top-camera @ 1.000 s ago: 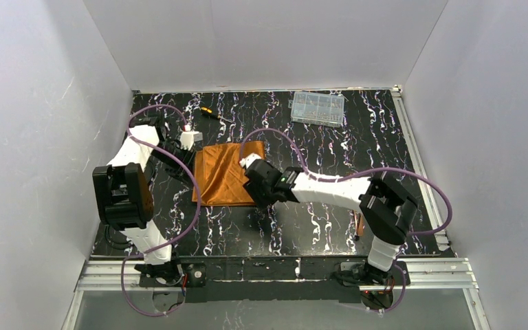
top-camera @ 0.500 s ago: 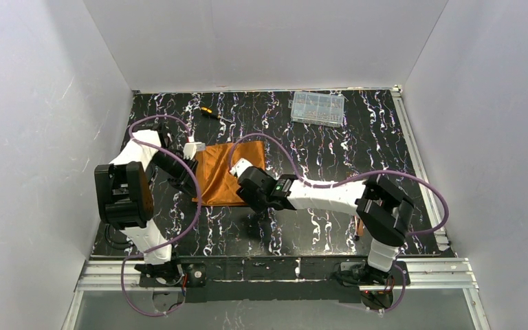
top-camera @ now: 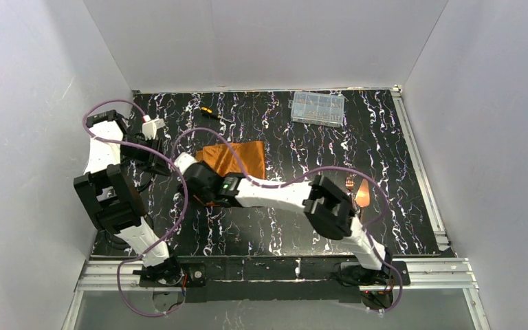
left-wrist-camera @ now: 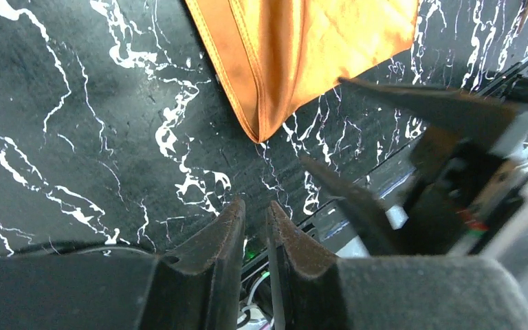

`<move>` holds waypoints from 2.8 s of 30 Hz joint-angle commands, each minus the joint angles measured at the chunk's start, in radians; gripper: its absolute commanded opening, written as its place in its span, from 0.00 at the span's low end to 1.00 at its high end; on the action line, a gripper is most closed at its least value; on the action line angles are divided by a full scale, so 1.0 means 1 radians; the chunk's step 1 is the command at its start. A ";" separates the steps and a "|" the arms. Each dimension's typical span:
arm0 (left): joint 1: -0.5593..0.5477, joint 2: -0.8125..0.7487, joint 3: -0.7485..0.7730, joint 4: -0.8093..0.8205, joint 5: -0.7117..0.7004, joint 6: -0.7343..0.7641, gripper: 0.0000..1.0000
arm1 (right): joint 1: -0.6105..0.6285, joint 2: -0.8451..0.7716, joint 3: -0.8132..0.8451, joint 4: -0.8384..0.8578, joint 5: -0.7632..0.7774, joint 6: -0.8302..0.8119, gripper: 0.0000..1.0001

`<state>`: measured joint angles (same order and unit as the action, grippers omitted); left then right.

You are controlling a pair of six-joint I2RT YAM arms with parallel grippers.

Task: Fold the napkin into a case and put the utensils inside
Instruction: Fold the rectangle-folded napkin at the center of the board.

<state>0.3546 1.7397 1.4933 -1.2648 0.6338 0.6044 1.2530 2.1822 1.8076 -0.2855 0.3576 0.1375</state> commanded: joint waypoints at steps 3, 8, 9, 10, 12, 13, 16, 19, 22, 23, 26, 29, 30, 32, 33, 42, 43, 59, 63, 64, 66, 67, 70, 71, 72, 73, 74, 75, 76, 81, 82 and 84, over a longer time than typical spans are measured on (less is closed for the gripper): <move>0.054 -0.001 0.015 -0.085 0.039 0.045 0.17 | 0.063 0.166 0.239 -0.129 0.072 -0.047 0.74; 0.069 0.001 0.016 -0.090 0.046 0.052 0.16 | 0.064 0.218 0.310 -0.154 0.088 -0.043 0.68; 0.071 0.000 0.017 -0.090 0.044 0.054 0.16 | 0.064 0.228 0.318 -0.158 0.094 -0.039 0.66; 0.072 0.000 0.018 -0.093 0.045 0.057 0.16 | 0.064 0.239 0.328 -0.162 0.102 -0.038 0.64; 0.076 0.004 0.026 -0.098 0.044 0.059 0.16 | 0.064 0.260 0.349 -0.171 0.123 -0.036 0.56; 0.078 0.005 0.028 -0.101 0.044 0.061 0.16 | 0.064 0.268 0.361 -0.175 0.135 -0.035 0.52; 0.079 0.006 0.028 -0.103 0.043 0.066 0.15 | 0.064 0.270 0.376 -0.176 0.157 -0.034 0.39; 0.078 0.007 0.026 -0.110 0.053 0.078 0.15 | 0.060 0.253 0.365 -0.170 0.182 -0.035 0.22; 0.075 0.001 0.010 -0.129 0.079 0.116 0.15 | 0.043 0.214 0.337 -0.167 0.198 -0.001 0.06; 0.070 -0.003 0.000 -0.130 0.081 0.133 0.15 | 0.034 0.190 0.316 -0.159 0.199 0.016 0.03; 0.044 -0.017 -0.038 -0.131 0.077 0.171 0.15 | 0.002 0.101 0.216 -0.110 0.175 0.078 0.01; 0.001 -0.042 -0.079 -0.109 0.062 0.199 0.15 | -0.032 -0.011 0.103 -0.051 0.158 0.150 0.01; -0.018 -0.053 -0.095 -0.096 0.056 0.206 0.15 | -0.043 -0.039 0.069 -0.040 0.159 0.177 0.01; -0.055 -0.069 -0.127 -0.073 0.038 0.209 0.15 | -0.066 -0.102 -0.007 -0.014 0.175 0.226 0.01; -0.071 -0.072 -0.136 -0.064 0.032 0.209 0.15 | -0.080 -0.132 -0.043 -0.006 0.181 0.255 0.01; -0.246 -0.067 -0.189 0.056 -0.016 0.137 0.15 | -0.224 -0.420 -0.415 0.025 0.223 0.481 0.01; -0.265 -0.058 -0.187 0.072 -0.022 0.125 0.15 | -0.238 -0.455 -0.456 0.019 0.235 0.501 0.01; -0.431 0.054 -0.240 0.246 -0.169 0.062 0.13 | -0.420 -0.939 -0.932 -0.136 0.321 0.681 0.01; -0.432 0.050 -0.254 0.251 -0.190 0.064 0.13 | -0.444 -0.961 -0.956 -0.134 0.326 0.655 0.01; -0.431 0.044 -0.257 0.252 -0.190 0.066 0.13 | -0.447 -0.961 -0.957 -0.111 0.313 0.639 0.01; -0.431 0.036 -0.259 0.252 -0.193 0.062 0.13 | -0.449 -0.944 -0.928 -0.081 0.305 0.621 0.01; -0.431 0.032 -0.260 0.252 -0.194 0.061 0.13 | -0.448 -0.926 -0.904 -0.077 0.305 0.619 0.01; -0.431 0.020 -0.259 0.252 -0.195 0.053 0.13 | -0.448 -0.859 -0.839 -0.014 0.234 0.618 0.01; -0.431 0.017 -0.258 0.251 -0.194 0.049 0.12 | -0.446 -0.831 -0.818 0.017 0.182 0.618 0.01; -0.431 0.014 -0.257 0.248 -0.194 0.046 0.12 | -0.441 -0.796 -0.794 0.043 0.132 0.621 0.01; -0.431 0.012 -0.256 0.244 -0.194 0.043 0.12 | -0.430 -0.761 -0.765 0.062 0.097 0.624 0.01; -0.427 0.007 -0.255 0.242 -0.189 0.038 0.12 | -0.409 -0.726 -0.735 0.070 0.076 0.623 0.01; -0.422 0.005 -0.253 0.239 -0.181 0.035 0.12 | -0.383 -0.690 -0.700 0.075 0.068 0.614 0.01; -0.413 0.005 -0.245 0.234 -0.167 0.026 0.12 | -0.350 -0.658 -0.670 0.085 0.065 0.599 0.01; -0.361 0.034 -0.193 0.183 -0.112 0.011 0.11 | -0.237 -0.520 -0.580 0.154 0.012 0.576 0.01; -0.357 0.037 -0.186 0.178 -0.107 0.007 0.11 | -0.221 -0.496 -0.562 0.160 0.003 0.575 0.01; -0.321 0.045 -0.169 0.163 -0.095 0.004 0.11 | -0.189 -0.451 -0.515 0.160 -0.017 0.564 0.01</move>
<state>-0.0151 1.7901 1.2732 -1.0405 0.4808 0.6239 1.0157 1.6680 1.2041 -0.1928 0.4026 0.7280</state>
